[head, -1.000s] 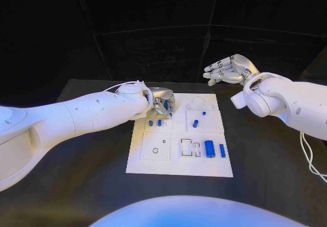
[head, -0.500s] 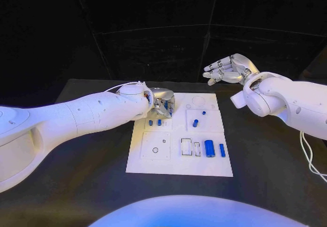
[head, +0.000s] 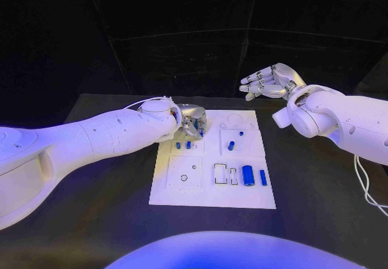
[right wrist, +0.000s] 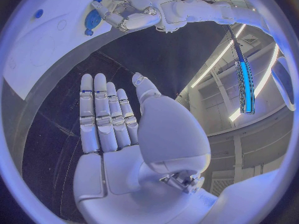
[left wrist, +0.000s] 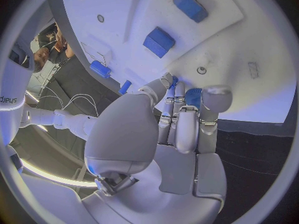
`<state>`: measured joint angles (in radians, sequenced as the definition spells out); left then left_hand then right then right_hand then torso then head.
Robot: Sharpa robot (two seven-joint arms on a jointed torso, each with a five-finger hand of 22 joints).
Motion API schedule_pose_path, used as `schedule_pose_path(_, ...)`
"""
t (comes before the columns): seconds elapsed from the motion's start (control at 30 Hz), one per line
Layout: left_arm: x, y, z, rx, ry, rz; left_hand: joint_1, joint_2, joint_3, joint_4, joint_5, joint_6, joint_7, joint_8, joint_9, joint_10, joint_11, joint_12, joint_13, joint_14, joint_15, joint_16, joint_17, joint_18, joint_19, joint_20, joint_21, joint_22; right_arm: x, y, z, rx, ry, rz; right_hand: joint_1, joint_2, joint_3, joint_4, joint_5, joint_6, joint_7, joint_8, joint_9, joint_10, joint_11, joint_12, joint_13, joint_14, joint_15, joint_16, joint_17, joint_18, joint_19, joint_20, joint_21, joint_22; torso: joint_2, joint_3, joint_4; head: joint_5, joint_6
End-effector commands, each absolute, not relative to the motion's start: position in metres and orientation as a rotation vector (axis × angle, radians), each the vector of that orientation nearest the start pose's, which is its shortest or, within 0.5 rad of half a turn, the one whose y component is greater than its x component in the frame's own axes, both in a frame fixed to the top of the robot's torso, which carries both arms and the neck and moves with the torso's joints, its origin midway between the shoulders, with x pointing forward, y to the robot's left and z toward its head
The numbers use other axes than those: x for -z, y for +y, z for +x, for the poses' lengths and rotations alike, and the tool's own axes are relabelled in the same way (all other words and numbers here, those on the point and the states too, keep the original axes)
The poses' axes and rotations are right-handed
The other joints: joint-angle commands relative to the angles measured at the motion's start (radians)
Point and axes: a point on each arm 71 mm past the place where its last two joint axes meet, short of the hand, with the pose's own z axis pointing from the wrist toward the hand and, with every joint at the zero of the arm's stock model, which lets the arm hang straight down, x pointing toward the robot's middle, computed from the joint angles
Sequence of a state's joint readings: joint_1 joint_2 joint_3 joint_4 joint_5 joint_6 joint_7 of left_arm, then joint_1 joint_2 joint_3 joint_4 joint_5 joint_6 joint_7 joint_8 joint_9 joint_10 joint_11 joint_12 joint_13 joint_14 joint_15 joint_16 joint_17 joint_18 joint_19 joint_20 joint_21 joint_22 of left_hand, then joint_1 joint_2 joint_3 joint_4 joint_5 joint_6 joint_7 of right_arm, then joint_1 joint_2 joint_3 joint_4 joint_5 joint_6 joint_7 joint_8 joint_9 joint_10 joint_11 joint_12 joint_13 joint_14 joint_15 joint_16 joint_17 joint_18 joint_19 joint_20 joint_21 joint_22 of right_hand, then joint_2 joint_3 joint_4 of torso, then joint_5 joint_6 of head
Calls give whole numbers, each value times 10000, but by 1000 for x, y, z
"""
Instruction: Assemble the parts on the task board
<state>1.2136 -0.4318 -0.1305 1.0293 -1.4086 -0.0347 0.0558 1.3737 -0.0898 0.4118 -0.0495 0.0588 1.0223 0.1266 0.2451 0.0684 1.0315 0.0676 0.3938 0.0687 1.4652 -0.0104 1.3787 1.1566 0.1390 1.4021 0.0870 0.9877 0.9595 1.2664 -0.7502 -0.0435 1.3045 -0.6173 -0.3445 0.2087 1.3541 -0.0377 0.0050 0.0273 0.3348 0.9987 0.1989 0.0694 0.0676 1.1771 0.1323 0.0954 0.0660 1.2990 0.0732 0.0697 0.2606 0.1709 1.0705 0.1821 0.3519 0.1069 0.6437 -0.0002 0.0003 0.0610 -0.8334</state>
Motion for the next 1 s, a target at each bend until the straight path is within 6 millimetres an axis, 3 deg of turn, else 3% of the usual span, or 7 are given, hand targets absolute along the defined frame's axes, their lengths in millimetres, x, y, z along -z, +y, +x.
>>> schedule_pose_path(0.03, 250, 117, 540, 6642, 19781, 3767, -130, 24, 95, 14, -52, 120, -6, -52, -7, 105, 1, -65, -13, 180, -47, 33, -47, -121, 44, -24, 84, 53, 157, -220, 537, -11311, 15348, 5303, 1, 103, 17, -55, 68, -78, 25, -16, 3, -69, 0, 50, -15, -72, 10, -45, -16, 125, 84, -12, -32, -16, -8, 0, 10, -7, 0)
schedule_pose_path(0.17, 251, 116, 540, 6632, 19776, 3751, -209, 17, 188, 6, -54, 182, -8, -79, -2, 200, -9, -112, -17, 177, -57, 31, -73, -134, 55, -29, 164, 142, 157, -220, 537, -11317, 15345, 5299, 1, 103, 17, -55, 68, -78, 25, -16, 3, -69, 0, 50, -15, -72, 10, -45, -16, 125, 84, -12, -32, -16, -12, 10, 13, 8, 10)
schedule_pose_path(0.33, 248, 117, 541, 6741, 19327, 3636, -181, 66, 452, -103, -51, 338, -5, -111, 13, 477, -49, -171, -3, 190, -98, 33, -118, -166, 108, -54, 373, 363, 157, -220, 537, -11325, 15342, 5294, 1, 103, 17, -55, 68, -78, 25, -16, 3, -69, 0, 50, -15, -72, 10, -45, -16, 125, 84, -12, -32, -16, -9, -4, 1, -5, 44)
schedule_pose_path(0.6, 235, 123, 539, 7304, 18435, 3114, -306, -27, 1007, -330, -34, 603, 9, -266, 17, 865, -76, -539, -12, 224, -132, -37, -360, -233, 228, -107, 766, 777, 157, -221, 537, -11308, 15328, 5299, 1, 103, 17, -55, 68, -78, 25, -16, 3, -69, 0, 50, -15, -72, 10, -45, -16, 125, 84, -12, -32, -16, -26, -2, 21, -33, 77)
schedule_pose_path(1.0, 217, 138, 538, 7882, 18632, 2137, -488, -112, 1115, -342, -37, 653, 25, -367, 12, 952, -60, -753, -20, 215, -118, -85, -493, -242, 222, -101, 811, 840, 157, -218, 536, -11389, 15352, 5258, 9, 117, 33, -61, 71, -80, 26, -15, 3, -76, 0, 53, -16, -74, 10, -45, -18, 124, 91, -13, -42, -22, -19, -10, 31, -12, 122)
